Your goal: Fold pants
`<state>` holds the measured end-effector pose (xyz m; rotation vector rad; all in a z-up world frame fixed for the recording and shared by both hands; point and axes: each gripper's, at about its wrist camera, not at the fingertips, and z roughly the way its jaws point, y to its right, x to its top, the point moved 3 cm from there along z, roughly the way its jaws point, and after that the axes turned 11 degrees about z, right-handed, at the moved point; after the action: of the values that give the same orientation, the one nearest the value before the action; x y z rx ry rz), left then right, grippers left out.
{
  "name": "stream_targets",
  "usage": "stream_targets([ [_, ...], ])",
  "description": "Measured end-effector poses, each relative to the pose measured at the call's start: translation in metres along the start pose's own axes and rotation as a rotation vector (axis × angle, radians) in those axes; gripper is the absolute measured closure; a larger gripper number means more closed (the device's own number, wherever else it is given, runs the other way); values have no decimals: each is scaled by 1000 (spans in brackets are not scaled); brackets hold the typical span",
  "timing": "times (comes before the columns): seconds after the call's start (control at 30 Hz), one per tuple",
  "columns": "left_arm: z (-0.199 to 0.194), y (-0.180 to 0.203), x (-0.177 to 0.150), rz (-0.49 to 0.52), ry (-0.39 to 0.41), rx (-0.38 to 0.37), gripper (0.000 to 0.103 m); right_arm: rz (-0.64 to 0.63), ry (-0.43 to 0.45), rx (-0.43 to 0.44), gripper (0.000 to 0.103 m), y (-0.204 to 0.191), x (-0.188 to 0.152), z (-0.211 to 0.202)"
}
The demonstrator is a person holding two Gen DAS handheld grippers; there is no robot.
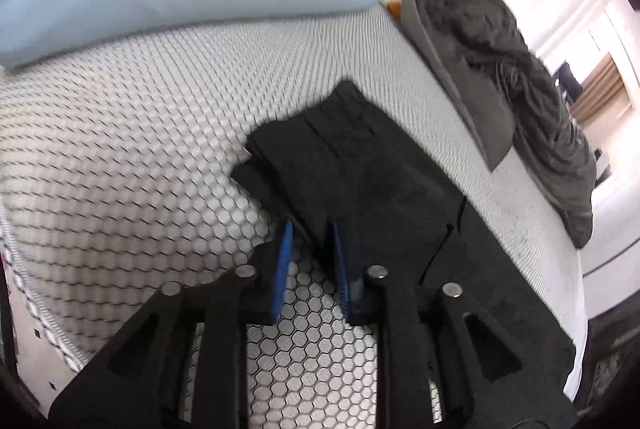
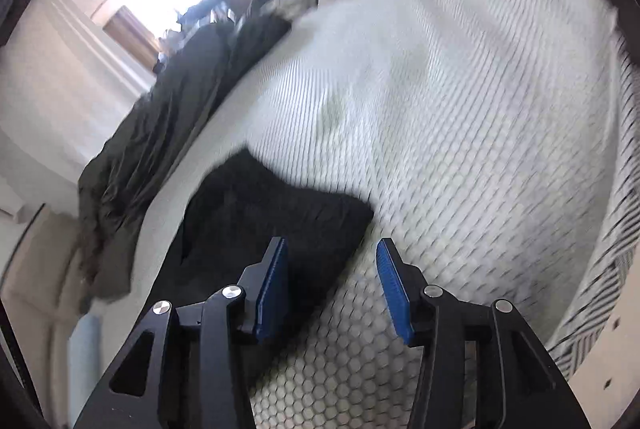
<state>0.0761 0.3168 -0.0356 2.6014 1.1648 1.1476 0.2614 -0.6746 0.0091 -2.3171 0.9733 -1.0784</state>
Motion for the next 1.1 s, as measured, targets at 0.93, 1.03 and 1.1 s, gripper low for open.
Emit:
stream_targets([
  [0.93, 5, 328, -220, 976, -219, -376, 18, -960, -233, -58, 12, -135, -199, 67],
  [1.03, 14, 327, -210, 977, -230, -375, 15, -832, -144, -202, 4, -85, -149, 75],
  [1.1, 18, 323, -206, 995, -231, -362, 15, -739, -170, -143, 5, -74, -138, 72],
])
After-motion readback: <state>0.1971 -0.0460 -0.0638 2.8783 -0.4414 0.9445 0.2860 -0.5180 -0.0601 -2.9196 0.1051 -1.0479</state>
